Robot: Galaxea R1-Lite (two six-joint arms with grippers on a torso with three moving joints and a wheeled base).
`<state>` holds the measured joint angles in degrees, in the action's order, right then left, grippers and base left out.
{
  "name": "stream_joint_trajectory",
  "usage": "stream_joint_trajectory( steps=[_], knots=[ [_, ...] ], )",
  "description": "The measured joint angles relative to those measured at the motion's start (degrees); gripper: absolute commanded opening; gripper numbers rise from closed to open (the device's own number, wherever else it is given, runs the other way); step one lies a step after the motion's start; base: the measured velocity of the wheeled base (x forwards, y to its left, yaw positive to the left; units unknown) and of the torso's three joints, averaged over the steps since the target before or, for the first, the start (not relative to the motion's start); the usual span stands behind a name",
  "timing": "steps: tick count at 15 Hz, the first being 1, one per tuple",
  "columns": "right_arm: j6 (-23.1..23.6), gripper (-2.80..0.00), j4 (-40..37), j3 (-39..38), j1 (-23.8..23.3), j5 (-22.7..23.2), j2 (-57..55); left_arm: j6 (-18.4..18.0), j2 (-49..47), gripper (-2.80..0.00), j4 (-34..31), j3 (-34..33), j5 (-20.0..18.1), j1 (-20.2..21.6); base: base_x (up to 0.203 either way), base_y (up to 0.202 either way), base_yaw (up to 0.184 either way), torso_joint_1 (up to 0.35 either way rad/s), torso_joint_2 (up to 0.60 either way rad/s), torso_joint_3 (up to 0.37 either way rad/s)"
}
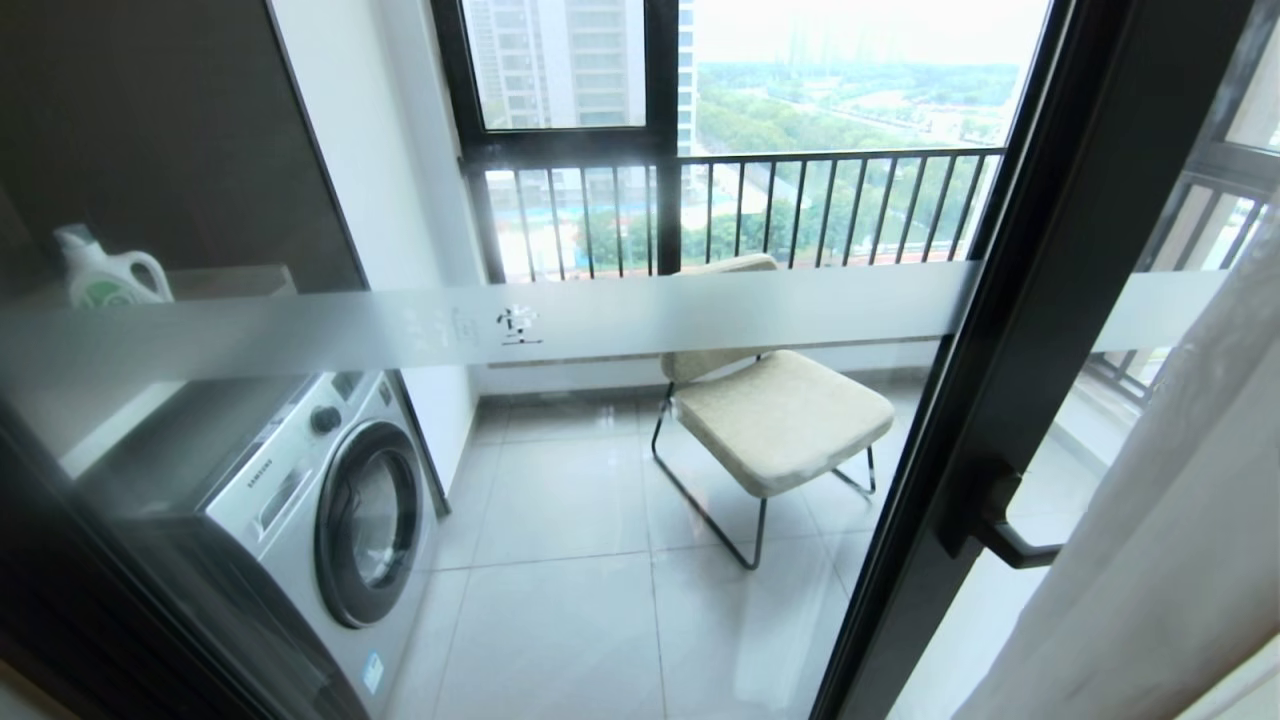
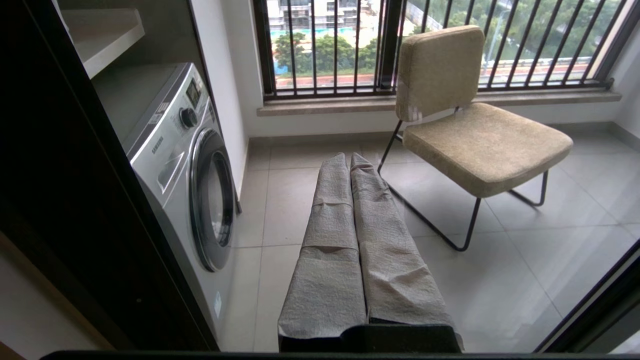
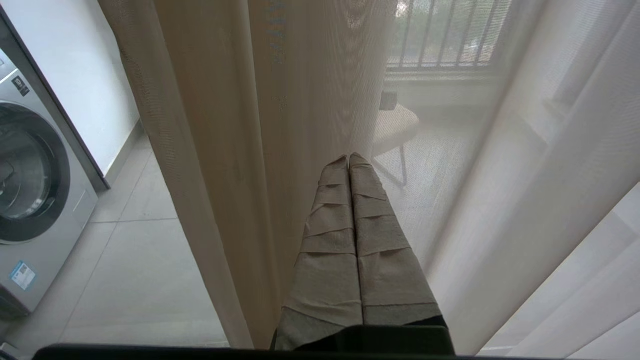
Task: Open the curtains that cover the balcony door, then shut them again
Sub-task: Close the inner curtains on both sides
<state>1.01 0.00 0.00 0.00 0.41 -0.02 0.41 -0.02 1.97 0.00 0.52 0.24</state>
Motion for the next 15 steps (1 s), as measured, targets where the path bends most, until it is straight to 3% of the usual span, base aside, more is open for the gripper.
stream_joint_trajectory(
  steps=[8, 15],
  knots=[
    [0.02, -2.80, 0.00, 0.00, 0.00, -0.01, 0.00, 0.07, 0.00, -2.80, 0.02, 0.00, 0.02, -0.02, 0.000, 0.000, 0.000, 0.000, 0.00, 0.000],
    [0.00, -2.80, 0.00, 0.00, 0.00, -0.01, 0.00, 0.00, 0.00, -2.80, 0.00, 0.00, 0.03, 0.00, -0.182, 0.000, -0.002, 0.000, 0.00, 0.003]
  ],
)
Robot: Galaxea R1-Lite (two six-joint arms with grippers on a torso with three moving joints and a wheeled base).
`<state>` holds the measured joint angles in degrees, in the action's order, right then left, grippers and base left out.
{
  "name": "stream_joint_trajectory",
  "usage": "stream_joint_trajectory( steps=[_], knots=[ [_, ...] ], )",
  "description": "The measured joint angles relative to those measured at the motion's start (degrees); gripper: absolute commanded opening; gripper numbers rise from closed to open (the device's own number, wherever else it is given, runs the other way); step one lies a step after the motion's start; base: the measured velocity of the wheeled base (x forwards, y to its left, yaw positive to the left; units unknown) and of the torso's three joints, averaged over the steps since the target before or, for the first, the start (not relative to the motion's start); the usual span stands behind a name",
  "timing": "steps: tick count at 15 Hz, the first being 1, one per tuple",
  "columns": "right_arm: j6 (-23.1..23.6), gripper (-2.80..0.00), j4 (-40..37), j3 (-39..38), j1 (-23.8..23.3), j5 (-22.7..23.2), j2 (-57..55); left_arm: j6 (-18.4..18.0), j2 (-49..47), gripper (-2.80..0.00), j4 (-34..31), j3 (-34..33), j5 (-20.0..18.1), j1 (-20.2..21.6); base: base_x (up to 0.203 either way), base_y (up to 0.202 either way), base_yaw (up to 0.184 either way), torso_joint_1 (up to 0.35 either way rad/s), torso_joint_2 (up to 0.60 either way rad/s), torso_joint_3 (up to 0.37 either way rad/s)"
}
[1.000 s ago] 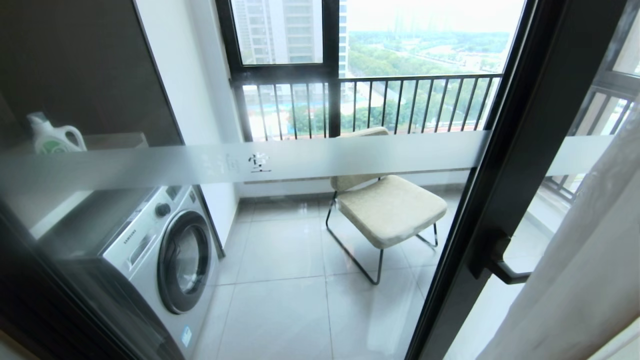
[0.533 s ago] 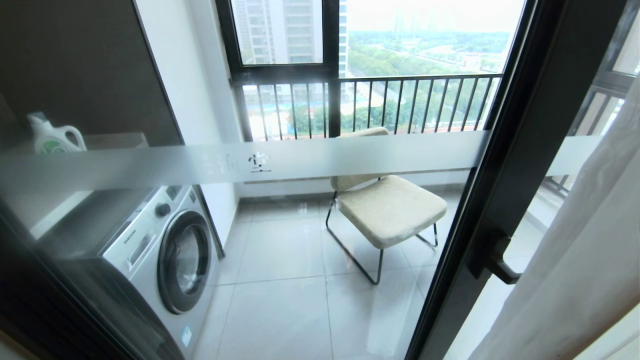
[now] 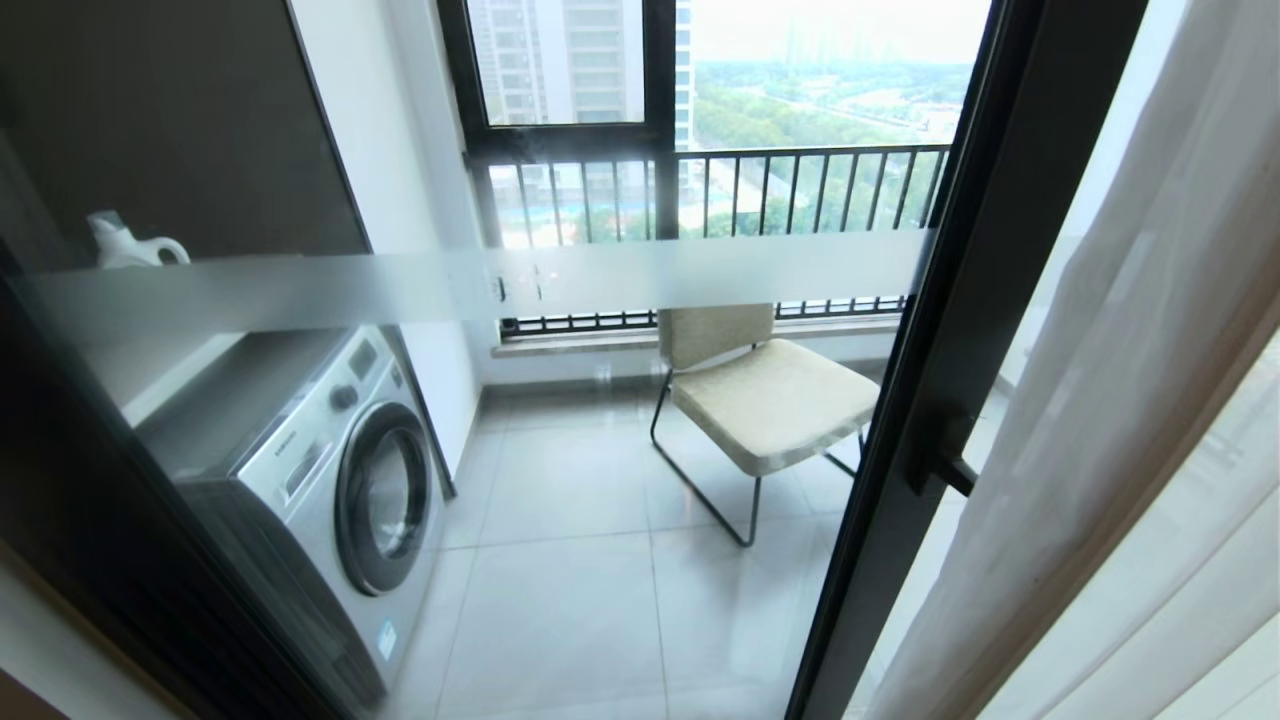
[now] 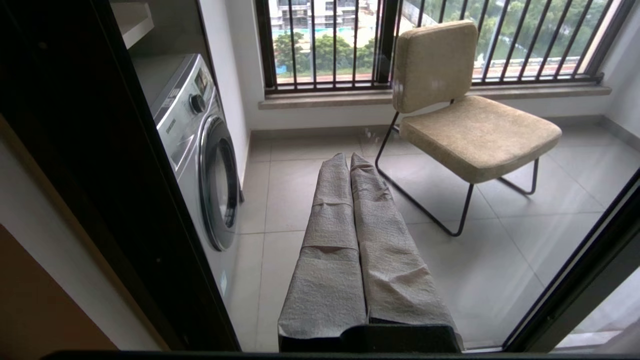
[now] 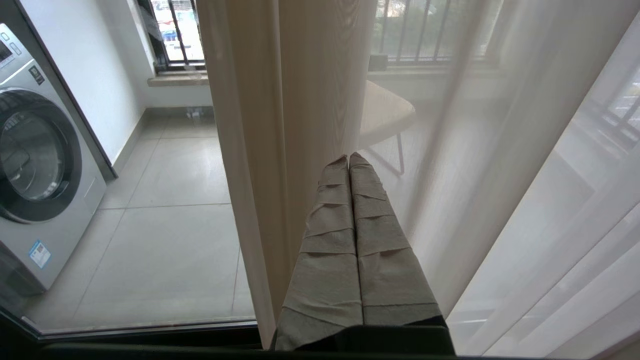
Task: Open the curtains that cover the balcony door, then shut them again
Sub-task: Close the inner curtains on both sides
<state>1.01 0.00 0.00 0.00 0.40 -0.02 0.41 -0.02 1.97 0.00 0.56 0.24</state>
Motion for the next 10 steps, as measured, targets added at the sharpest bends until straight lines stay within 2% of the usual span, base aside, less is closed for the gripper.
stream_joint_trajectory(
  steps=[1, 10],
  knots=[
    [0.02, -2.80, 0.00, 0.00, 0.00, 0.01, 0.00, 0.01, 0.00, -2.80, 0.00, 0.00, -0.01, 0.00, -0.091, 0.000, -0.002, -0.007, 0.00, 0.003],
    [0.02, -2.80, 0.00, 0.00, 0.00, 0.04, 0.00, -0.01, 0.00, -2.80, -0.07, 0.00, 0.02, 0.00, 0.000, 0.000, 0.000, 0.003, 0.00, 0.000]
  ],
)
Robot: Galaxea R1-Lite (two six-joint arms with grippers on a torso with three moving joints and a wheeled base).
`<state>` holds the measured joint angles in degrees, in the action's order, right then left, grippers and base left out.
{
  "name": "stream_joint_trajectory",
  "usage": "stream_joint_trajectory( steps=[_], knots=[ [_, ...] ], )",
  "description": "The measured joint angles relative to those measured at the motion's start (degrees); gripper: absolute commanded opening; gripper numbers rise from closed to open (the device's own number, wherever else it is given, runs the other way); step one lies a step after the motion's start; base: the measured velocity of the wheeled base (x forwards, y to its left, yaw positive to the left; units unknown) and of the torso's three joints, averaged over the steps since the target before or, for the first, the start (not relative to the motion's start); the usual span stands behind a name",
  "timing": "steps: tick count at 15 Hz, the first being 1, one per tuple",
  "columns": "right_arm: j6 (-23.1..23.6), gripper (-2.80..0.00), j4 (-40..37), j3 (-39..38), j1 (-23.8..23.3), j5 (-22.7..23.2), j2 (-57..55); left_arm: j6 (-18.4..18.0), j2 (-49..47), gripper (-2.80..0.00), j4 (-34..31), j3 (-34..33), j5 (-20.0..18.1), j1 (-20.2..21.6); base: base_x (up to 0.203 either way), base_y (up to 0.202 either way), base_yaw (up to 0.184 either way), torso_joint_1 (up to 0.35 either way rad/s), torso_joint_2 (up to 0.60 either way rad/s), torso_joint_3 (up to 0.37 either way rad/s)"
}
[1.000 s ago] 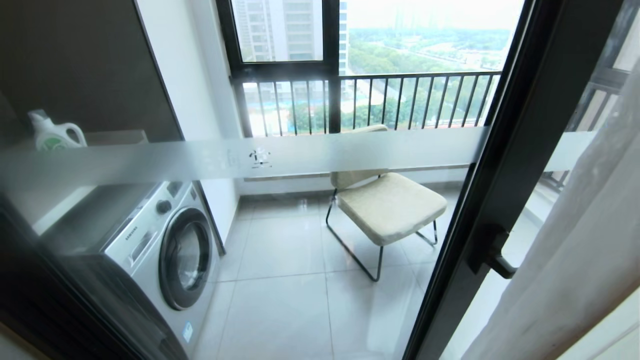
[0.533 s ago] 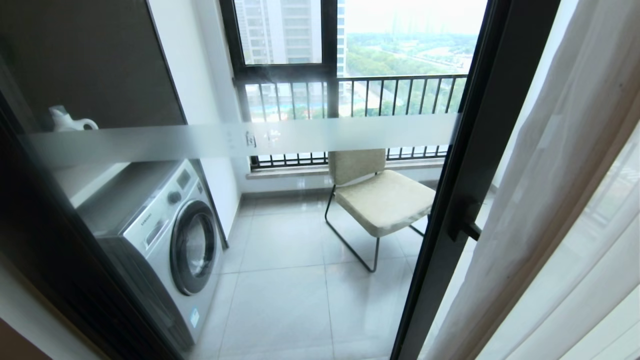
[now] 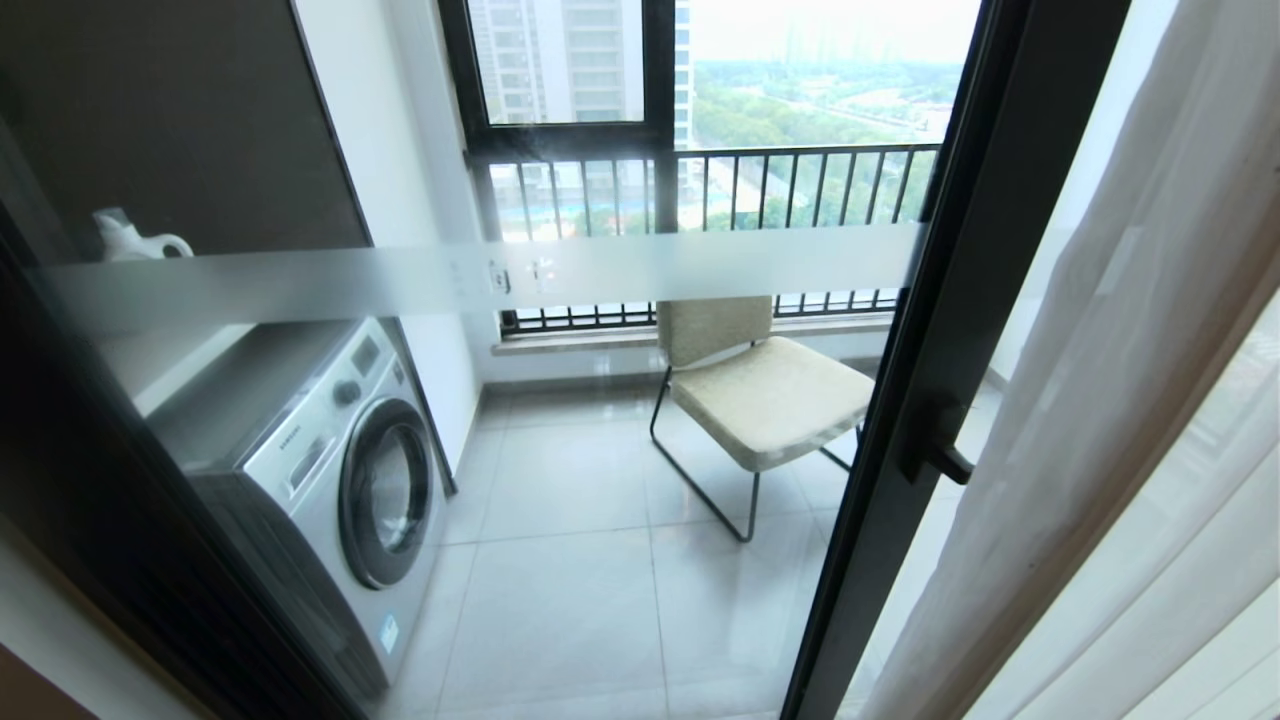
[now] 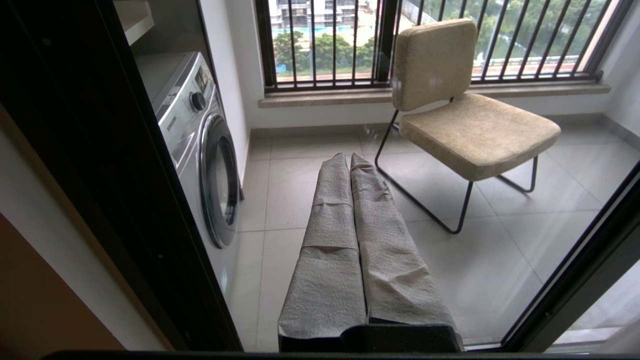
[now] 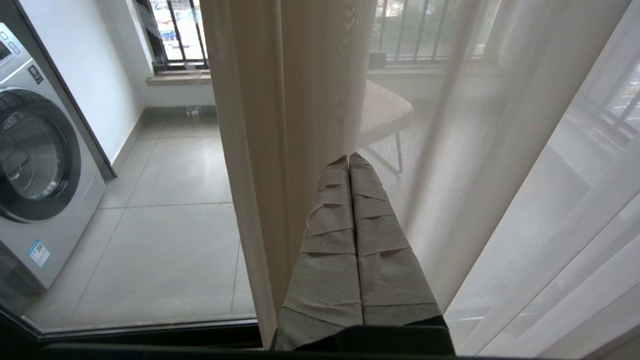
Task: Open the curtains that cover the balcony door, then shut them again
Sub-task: Close the inner curtains on both sides
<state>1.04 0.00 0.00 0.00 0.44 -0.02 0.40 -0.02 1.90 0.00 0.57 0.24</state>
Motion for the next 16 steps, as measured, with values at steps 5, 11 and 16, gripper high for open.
stream_joint_trajectory(
  steps=[5, 11, 16],
  knots=[
    [-0.02, -2.80, 0.00, 0.00, 0.05, -0.06, 0.00, 0.01, 0.00, -2.80, 0.07, 0.00, -0.01, 0.11, -0.001, 0.032, 0.000, 0.000, 0.00, 0.001],
    [-0.02, -2.80, -0.02, 0.00, 0.00, -0.04, 0.00, 0.28, 0.00, -2.80, 0.07, 0.00, -0.03, 0.05, 0.000, 0.187, 0.000, 0.002, 0.00, 0.003],
    [-0.04, -2.80, 0.00, 0.00, 0.00, -0.02, 0.00, 0.59, 0.00, -2.80, 0.10, 0.00, 0.00, 0.00, 0.000, 0.192, 0.002, 0.002, 0.00, 0.003]
  ],
)
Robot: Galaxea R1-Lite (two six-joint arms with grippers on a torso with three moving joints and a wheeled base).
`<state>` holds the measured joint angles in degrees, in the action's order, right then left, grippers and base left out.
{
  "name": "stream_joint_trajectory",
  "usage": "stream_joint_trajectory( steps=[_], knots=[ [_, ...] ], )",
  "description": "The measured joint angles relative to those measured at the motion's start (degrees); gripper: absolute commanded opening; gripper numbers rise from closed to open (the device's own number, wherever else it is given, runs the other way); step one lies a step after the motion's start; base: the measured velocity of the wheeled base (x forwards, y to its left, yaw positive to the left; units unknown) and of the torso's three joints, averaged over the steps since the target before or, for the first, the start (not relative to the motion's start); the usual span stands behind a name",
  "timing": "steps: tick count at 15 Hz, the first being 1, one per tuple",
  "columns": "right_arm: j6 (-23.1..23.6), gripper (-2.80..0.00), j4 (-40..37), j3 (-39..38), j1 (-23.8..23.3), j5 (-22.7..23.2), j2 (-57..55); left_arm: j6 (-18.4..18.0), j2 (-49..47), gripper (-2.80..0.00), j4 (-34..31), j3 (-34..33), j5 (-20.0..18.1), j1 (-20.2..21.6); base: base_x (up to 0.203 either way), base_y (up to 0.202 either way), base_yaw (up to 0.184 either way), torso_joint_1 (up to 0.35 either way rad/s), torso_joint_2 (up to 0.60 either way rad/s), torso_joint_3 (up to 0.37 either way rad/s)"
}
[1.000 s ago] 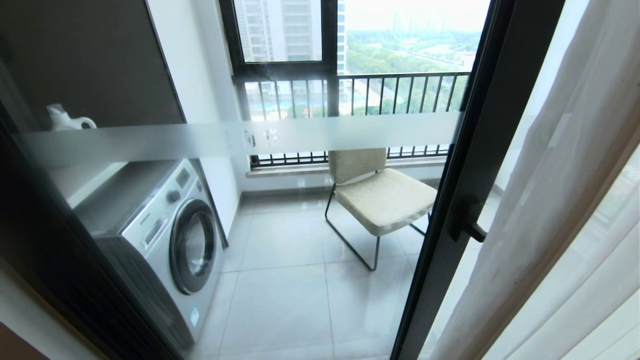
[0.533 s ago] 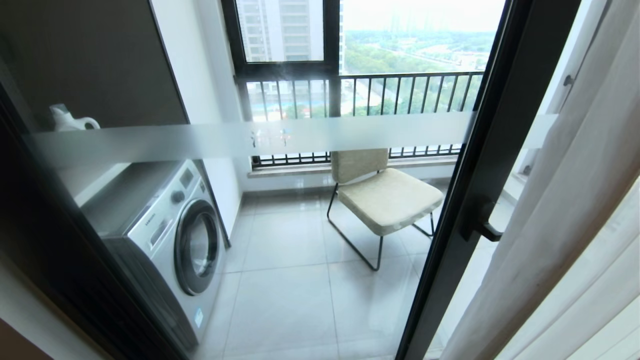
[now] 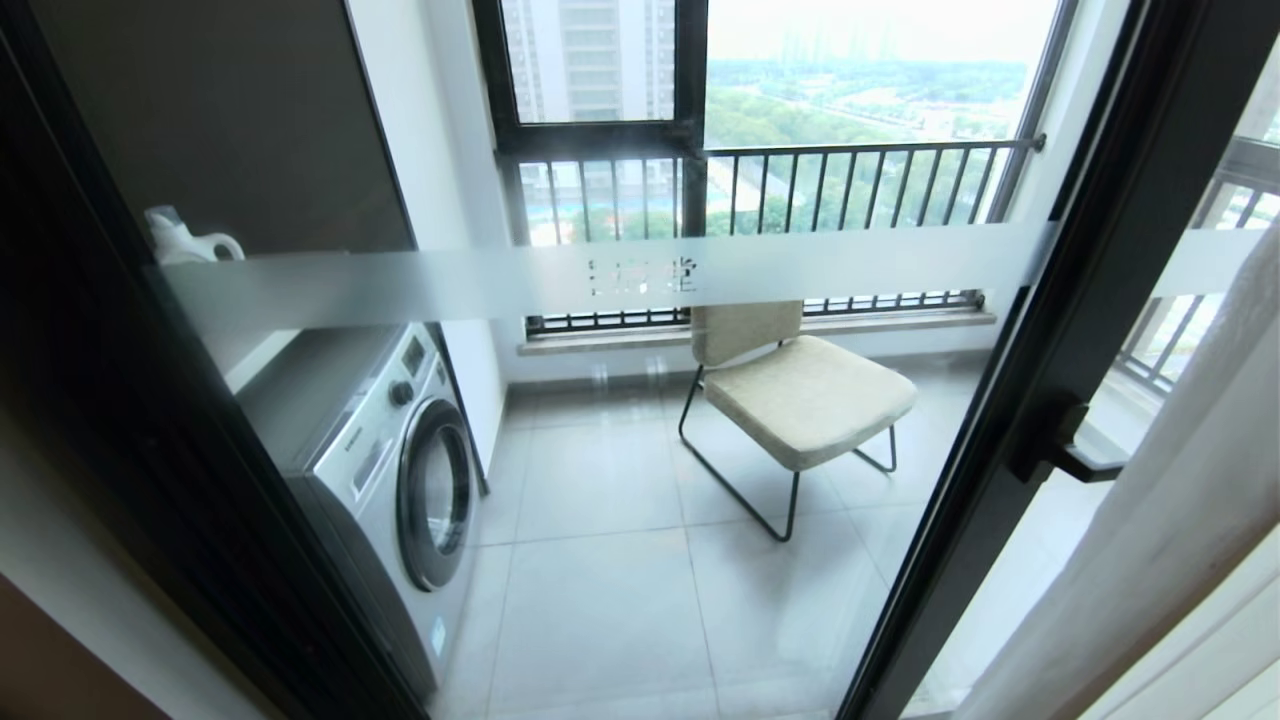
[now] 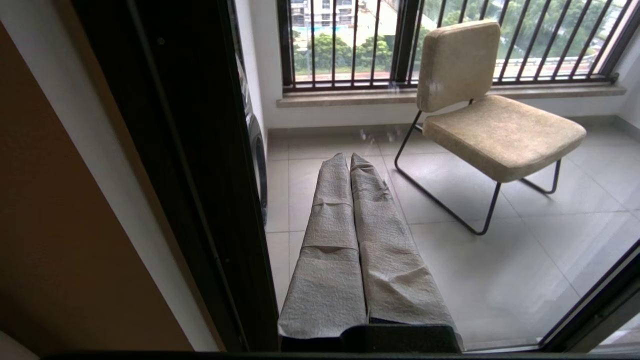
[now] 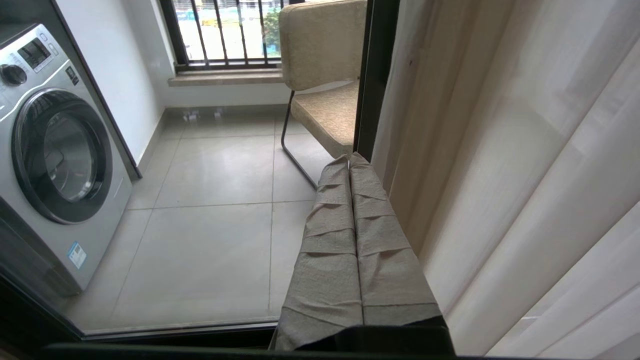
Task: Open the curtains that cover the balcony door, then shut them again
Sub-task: Close the inner curtains on both sides
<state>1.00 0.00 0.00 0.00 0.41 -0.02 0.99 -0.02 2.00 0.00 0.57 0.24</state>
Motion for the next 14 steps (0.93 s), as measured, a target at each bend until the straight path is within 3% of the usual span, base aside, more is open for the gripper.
stream_joint_trajectory(
  steps=[7, 14],
  knots=[
    [0.04, -2.80, -0.02, 0.00, -0.05, 0.02, 0.00, 0.50, 0.00, -2.80, -0.02, 0.00, 0.03, -0.06, 0.000, 0.170, 0.001, 0.003, 0.00, 0.002],
    [0.02, -2.80, 0.00, 0.00, 0.00, 0.01, 0.00, 0.47, 0.00, -2.80, -0.02, 0.00, 0.02, -0.04, 0.000, 0.000, 0.000, 0.000, 0.00, 0.000]
  ],
)
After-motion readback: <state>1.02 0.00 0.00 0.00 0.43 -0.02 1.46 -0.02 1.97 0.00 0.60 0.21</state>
